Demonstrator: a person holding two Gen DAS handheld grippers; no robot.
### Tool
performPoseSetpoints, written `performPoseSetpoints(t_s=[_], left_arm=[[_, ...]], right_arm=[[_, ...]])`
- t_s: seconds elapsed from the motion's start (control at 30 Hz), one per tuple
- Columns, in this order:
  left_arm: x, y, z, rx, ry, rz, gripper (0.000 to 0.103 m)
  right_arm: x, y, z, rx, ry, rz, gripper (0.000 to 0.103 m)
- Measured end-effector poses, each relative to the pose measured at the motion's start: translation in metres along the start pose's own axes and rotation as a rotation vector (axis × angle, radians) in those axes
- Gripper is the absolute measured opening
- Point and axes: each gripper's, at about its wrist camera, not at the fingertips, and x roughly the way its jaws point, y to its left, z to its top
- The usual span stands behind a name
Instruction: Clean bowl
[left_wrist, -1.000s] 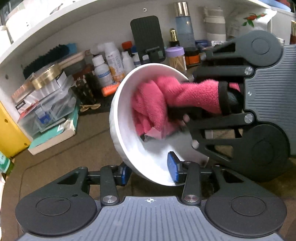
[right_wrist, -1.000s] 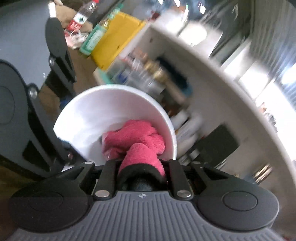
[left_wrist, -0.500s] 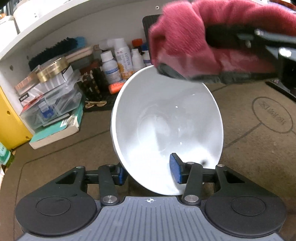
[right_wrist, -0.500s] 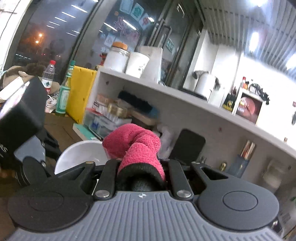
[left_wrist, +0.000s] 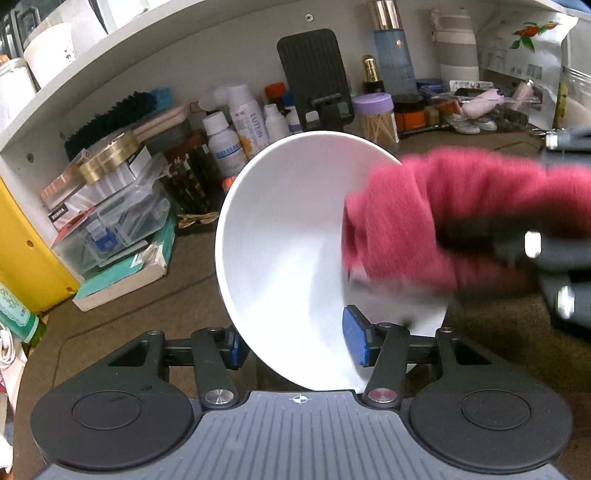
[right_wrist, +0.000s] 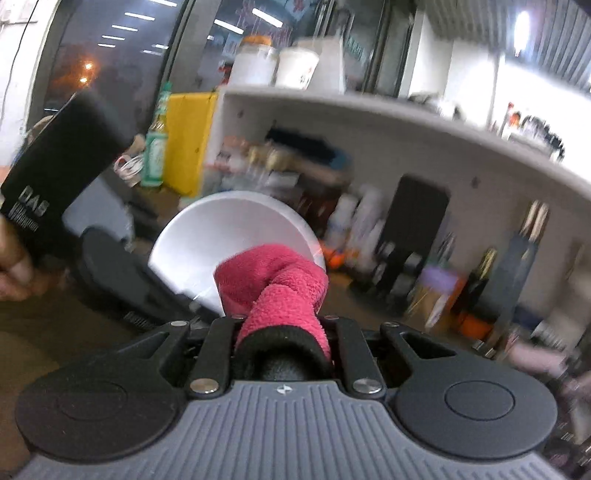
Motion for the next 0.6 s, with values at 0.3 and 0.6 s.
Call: performPoseSetpoints(t_s=[0.3,0.6], left_arm=[[0.007,0.016,0.004,-0.034,0.014,-0.012,0.061],[-0.020,0.048,0.023,0.031,-0.083,0.111,0.087]], right_arm=[[-0.021,-0.014,0.003,0.119,-0.037,0.029,0.016],[-0.023,-0.052,-0.002,0.316,-0.126,0.011,0.017]])
